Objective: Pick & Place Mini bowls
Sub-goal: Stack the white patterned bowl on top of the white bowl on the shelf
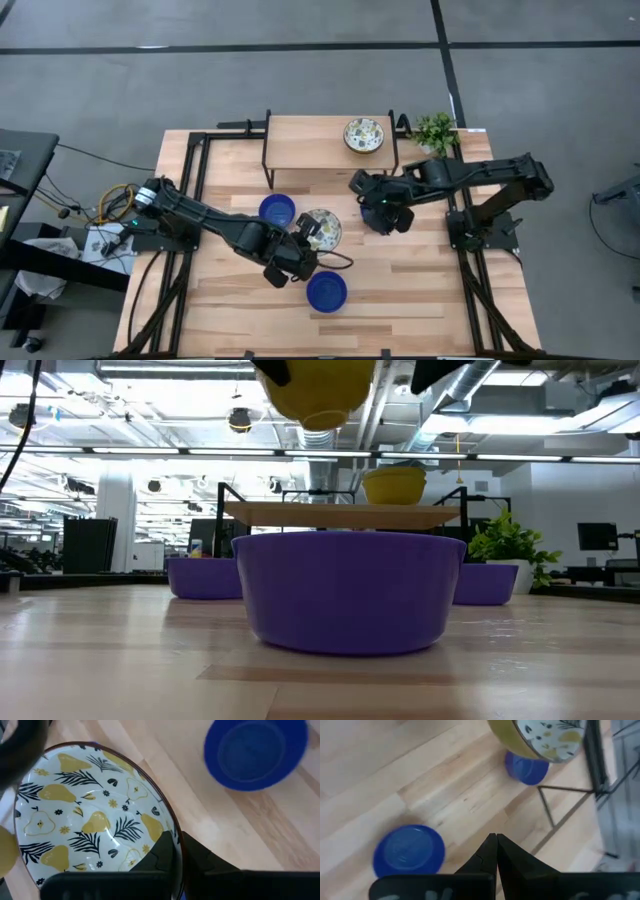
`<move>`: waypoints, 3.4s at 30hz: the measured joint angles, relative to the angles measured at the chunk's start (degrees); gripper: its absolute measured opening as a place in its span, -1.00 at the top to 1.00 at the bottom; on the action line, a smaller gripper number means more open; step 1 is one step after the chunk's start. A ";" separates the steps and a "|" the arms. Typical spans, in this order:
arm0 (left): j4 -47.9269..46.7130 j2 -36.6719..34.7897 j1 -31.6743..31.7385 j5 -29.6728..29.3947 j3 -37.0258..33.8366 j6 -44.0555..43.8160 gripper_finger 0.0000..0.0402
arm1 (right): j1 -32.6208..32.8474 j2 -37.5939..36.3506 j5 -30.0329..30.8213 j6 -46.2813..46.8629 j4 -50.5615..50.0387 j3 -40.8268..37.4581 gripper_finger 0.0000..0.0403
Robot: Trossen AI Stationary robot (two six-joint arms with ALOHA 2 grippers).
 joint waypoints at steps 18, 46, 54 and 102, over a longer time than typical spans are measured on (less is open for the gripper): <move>-6.33 2.54 -2.03 0.03 -0.09 -0.40 0.95 | 4.15 4.74 0.17 -8.41 6.91 -0.02 0.95; -6.35 3.23 -2.14 -0.02 -0.07 -0.44 0.95 | 4.99 9.76 -3.07 -8.58 13.52 -0.02 0.69; -6.03 3.23 -2.14 0.00 -0.07 -0.43 0.95 | 4.99 10.19 -2.67 -8.89 14.24 -0.02 0.69; -3.42 3.25 -2.05 0.66 -0.07 -0.76 0.95 | 6.83 12.90 -0.09 -9.80 16.18 -0.08 0.81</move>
